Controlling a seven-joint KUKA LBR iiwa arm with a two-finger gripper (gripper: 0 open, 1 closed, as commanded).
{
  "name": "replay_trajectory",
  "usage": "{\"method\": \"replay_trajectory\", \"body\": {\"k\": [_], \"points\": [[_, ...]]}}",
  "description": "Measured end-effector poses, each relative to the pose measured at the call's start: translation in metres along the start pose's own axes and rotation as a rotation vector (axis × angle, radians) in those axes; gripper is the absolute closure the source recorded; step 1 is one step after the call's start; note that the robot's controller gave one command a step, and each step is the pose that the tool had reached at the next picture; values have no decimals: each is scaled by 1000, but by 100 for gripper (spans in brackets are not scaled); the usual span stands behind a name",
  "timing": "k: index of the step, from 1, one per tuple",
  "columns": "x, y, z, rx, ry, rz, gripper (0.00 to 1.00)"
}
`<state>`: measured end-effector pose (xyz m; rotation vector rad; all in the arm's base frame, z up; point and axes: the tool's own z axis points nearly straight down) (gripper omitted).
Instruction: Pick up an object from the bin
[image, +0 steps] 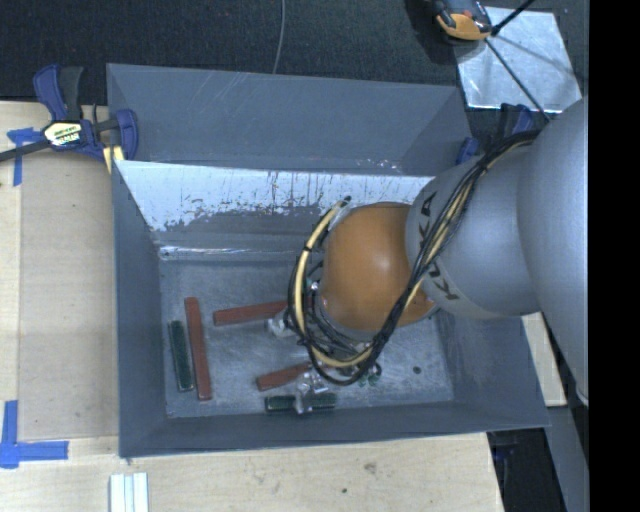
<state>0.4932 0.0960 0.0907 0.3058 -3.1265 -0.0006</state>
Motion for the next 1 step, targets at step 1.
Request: {"method": "replay_trajectory", "body": {"k": [1], "points": [[-1, 0, 5, 0, 4, 1, 0]]}}
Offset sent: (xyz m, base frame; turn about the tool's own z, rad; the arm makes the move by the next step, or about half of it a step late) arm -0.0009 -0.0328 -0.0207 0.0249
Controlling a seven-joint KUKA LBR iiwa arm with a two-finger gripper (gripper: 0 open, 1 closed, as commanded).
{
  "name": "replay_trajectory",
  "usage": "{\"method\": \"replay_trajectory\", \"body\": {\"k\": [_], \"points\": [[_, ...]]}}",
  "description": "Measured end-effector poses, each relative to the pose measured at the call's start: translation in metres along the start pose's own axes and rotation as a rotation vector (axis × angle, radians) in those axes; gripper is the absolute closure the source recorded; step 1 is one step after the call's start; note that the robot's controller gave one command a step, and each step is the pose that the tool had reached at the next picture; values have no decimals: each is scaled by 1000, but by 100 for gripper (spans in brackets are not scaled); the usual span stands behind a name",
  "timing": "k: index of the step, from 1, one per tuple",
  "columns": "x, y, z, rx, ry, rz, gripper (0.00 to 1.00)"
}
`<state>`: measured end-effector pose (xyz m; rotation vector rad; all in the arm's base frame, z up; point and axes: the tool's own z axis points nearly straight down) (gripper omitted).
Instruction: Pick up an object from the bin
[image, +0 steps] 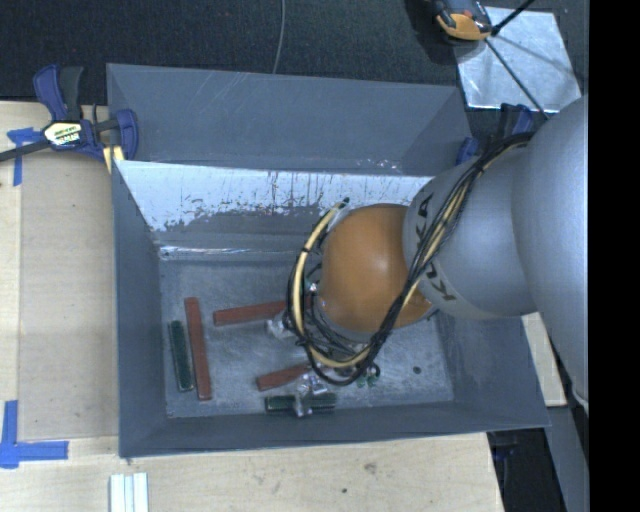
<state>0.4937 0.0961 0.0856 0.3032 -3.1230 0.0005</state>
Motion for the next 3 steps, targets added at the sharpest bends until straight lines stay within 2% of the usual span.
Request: {"method": "replay_trajectory", "body": {"k": [1, 3], "points": [[8, -27, 5, -9, 18, 20, 100], [8, -27, 5, -8, 19, 21, 100]]}}
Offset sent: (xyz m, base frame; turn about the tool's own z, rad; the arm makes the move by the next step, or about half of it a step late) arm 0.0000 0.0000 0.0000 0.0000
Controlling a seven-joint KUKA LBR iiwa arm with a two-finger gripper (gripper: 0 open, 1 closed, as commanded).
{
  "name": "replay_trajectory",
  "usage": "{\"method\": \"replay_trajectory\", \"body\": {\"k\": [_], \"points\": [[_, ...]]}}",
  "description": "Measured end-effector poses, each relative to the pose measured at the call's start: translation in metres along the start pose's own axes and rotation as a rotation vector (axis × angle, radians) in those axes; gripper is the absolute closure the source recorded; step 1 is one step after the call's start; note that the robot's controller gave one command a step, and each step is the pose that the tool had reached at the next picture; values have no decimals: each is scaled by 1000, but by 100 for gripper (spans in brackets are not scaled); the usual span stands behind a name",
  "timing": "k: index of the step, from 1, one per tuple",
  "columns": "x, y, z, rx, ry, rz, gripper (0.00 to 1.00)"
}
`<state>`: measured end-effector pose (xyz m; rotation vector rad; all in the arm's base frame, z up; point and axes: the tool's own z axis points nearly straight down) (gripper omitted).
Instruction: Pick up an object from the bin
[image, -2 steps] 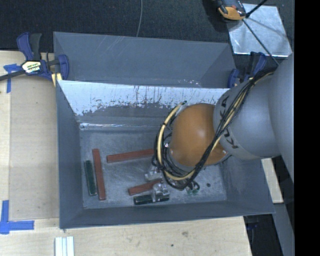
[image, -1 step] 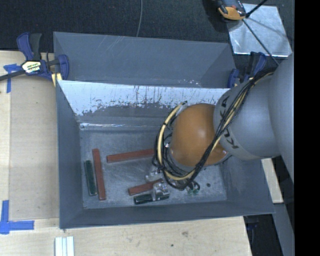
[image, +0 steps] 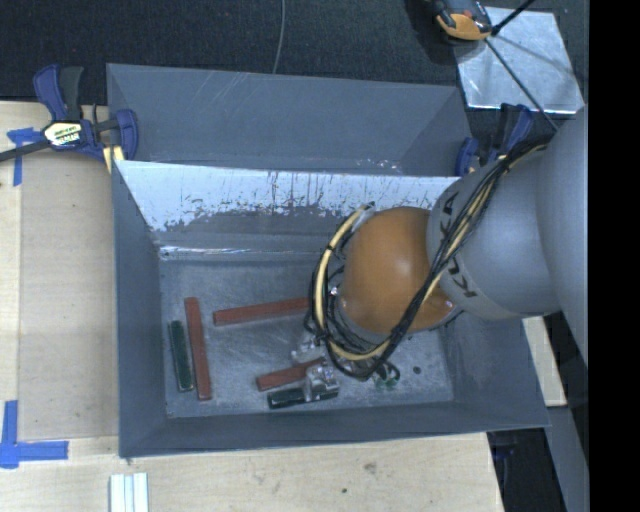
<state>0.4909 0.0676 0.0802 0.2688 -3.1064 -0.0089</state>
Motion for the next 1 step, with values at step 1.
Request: {"method": "replay_trajectory", "body": {"k": [1], "points": [[-19, 19, -142, 6, -27, 80, 100]]}}
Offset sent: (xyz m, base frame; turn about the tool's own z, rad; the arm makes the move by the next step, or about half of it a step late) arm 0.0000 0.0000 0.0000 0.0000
